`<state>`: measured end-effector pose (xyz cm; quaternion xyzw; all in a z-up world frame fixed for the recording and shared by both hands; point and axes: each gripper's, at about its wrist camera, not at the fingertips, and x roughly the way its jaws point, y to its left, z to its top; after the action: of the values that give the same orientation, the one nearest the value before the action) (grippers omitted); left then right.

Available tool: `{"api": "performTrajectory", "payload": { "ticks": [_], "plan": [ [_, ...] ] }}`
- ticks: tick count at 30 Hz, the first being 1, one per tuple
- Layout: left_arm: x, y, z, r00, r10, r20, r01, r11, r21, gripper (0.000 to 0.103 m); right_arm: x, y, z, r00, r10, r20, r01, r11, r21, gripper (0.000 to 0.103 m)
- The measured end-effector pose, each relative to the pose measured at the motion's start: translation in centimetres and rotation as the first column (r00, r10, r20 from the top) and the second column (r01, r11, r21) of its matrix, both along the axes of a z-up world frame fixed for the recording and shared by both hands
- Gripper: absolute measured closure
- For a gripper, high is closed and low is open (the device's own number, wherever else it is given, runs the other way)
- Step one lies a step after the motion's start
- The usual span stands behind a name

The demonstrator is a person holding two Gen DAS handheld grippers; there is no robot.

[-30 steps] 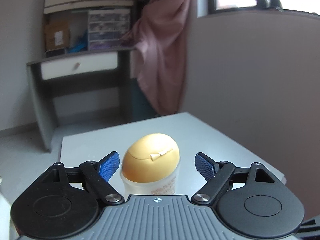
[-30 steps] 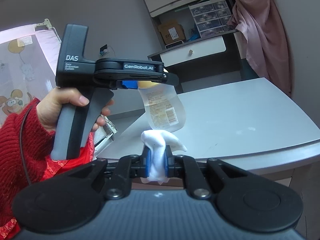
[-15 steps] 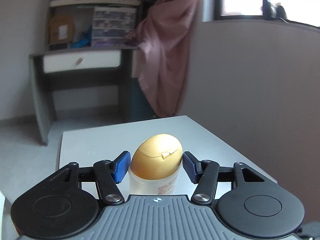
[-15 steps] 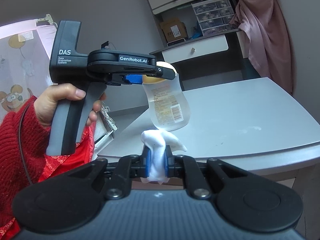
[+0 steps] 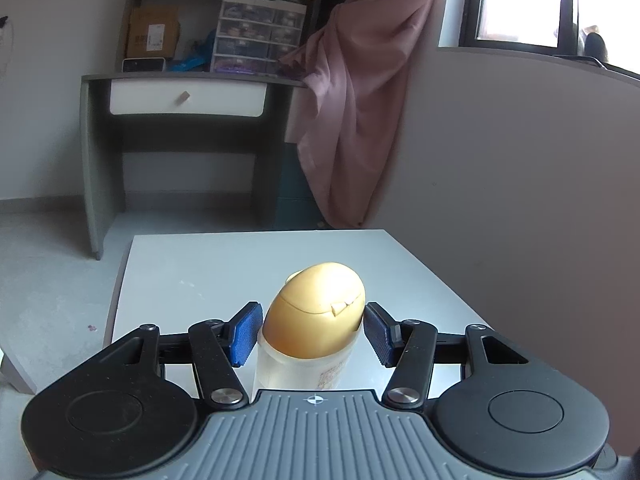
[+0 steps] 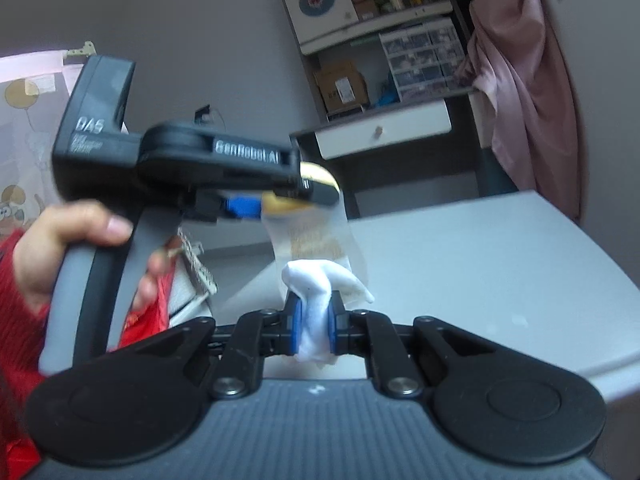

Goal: Clean container

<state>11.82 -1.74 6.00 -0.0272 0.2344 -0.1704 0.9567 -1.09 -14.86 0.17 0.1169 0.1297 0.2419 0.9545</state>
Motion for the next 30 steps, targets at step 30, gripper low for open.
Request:
{"api": "performTrajectory", "payload": {
  "ticks": [30],
  "plan": [
    [0.9, 1.5, -1.6, 1.000, -0.028, 0.001, 0.028, 0.997, -0.074, 0.048, 5.6, 2.9, -2.1, 0.996, 0.051, -0.075, -0.053, 0.998, -0.016, 0.091]
  ]
}}
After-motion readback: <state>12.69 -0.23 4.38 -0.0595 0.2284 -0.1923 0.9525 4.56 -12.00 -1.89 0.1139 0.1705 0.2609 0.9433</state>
